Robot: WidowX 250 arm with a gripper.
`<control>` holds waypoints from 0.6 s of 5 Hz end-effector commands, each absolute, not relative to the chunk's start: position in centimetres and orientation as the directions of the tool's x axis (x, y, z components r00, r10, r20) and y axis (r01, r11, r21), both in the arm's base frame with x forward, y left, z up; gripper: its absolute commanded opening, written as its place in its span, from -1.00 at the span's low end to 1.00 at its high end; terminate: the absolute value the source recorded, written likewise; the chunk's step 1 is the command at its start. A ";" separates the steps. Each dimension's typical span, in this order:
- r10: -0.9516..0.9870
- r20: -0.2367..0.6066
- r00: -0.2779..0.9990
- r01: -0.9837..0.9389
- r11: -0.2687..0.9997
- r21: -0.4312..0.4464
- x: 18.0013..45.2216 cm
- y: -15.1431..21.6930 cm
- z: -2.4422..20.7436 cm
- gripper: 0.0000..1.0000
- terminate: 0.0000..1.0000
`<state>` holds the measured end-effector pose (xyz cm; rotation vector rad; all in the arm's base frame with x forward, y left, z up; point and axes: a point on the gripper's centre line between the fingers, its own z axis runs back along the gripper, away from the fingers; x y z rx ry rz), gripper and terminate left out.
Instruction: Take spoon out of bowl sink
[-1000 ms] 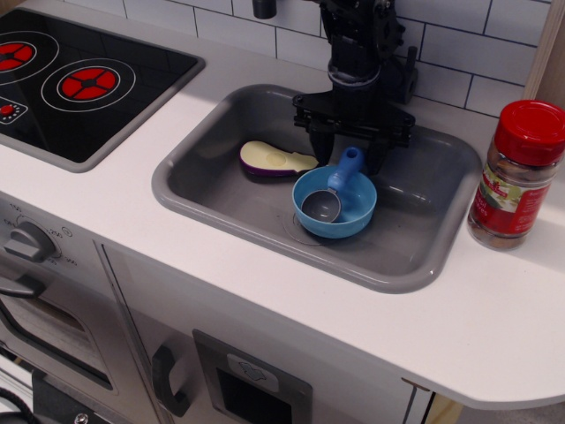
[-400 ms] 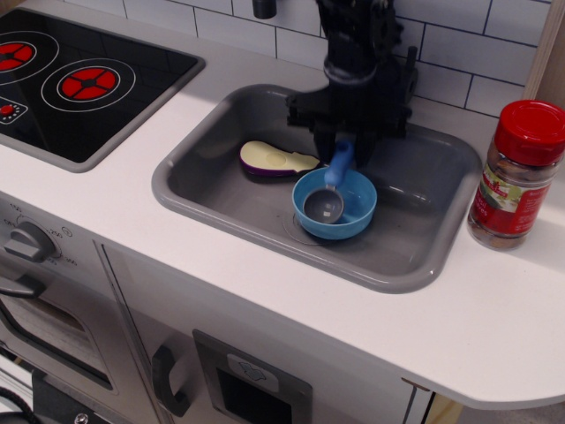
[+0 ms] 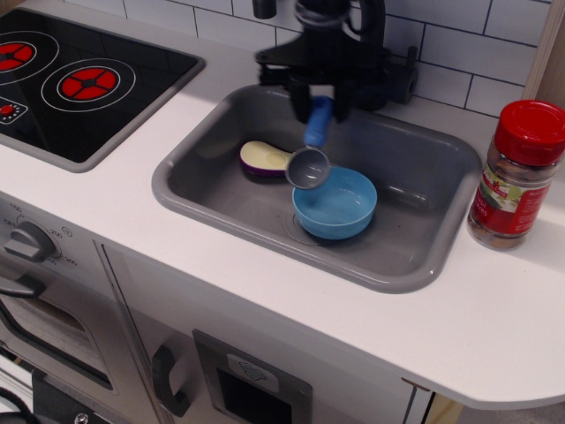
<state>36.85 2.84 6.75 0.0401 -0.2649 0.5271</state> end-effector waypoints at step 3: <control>0.860 0.245 0.448 -0.893 0.445 0.071 32.1 4.8 4.7 -1.00 -1.00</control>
